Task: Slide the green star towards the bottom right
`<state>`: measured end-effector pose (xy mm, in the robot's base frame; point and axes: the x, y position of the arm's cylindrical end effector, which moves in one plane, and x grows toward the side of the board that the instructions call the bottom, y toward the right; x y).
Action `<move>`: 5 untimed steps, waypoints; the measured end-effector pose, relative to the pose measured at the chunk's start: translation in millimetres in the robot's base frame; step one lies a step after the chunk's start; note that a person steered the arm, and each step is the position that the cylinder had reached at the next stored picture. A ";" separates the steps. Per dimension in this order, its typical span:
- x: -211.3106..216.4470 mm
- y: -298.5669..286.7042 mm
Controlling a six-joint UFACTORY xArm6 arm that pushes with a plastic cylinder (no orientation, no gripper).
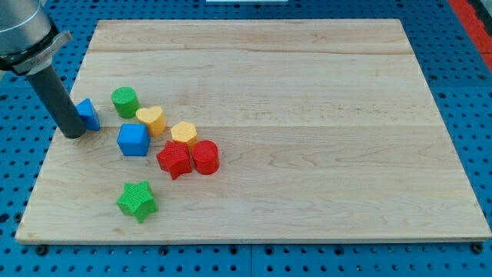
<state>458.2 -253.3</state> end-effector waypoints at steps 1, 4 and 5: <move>16.5 0.0; 51.2 -2.0; 61.6 1.2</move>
<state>519.8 -252.1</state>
